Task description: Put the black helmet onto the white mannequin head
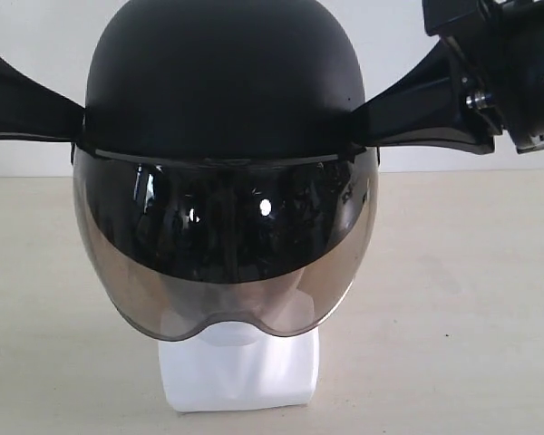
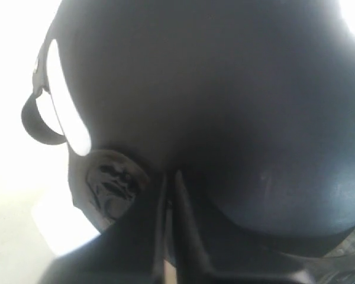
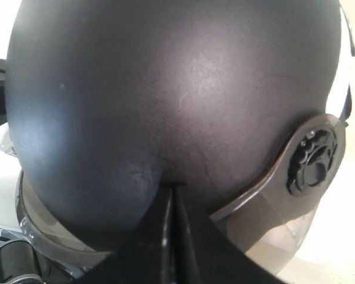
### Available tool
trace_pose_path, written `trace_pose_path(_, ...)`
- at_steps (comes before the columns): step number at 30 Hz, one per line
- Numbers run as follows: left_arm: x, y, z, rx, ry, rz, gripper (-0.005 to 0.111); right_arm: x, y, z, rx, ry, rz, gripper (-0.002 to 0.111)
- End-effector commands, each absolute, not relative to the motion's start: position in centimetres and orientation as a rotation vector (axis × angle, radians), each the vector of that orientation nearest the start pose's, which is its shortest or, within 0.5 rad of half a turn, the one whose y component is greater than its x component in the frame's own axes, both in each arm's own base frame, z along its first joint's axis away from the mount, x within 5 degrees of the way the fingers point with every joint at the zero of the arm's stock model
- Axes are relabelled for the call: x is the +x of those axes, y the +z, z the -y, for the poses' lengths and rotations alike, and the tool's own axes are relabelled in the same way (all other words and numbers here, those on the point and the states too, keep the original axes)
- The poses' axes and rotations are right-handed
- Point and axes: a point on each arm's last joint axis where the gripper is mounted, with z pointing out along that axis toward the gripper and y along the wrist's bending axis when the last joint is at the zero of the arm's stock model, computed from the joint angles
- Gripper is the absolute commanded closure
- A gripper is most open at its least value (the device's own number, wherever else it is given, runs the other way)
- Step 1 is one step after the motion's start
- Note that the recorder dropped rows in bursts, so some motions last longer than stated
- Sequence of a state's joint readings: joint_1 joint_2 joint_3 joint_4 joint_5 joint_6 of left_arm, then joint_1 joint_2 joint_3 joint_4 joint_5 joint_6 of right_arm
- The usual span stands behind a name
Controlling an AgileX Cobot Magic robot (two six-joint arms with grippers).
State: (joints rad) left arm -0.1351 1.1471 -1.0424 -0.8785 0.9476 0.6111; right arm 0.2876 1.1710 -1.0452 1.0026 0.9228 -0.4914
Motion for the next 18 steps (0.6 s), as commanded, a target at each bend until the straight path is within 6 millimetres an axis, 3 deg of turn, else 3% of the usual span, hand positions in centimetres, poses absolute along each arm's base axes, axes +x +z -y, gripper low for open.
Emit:
trace_pose_path(1,20.7,34.4,8.9,0.565,-0.874,-2.309,0.102,20.2,35.6,-12.5,-0.512,1.098,-2.277,0.108)
trace_pose_path(4,20.6,34.2,8.8,0.563,-0.876,-2.316,0.102,20.1,35.5,-12.5,-0.516,1.096,-2.284,0.108)
trace_pose_path(9,20.6,34.2,8.9,0.565,-0.877,-2.317,0.102,19.6,33.4,-12.3,-0.474,1.111,-2.315,0.108)
trace_pose_path(18,20.6,34.2,8.8,0.569,-0.871,-2.32,0.102,19.4,33.4,-12.2,-0.488,1.11,-2.319,0.108)
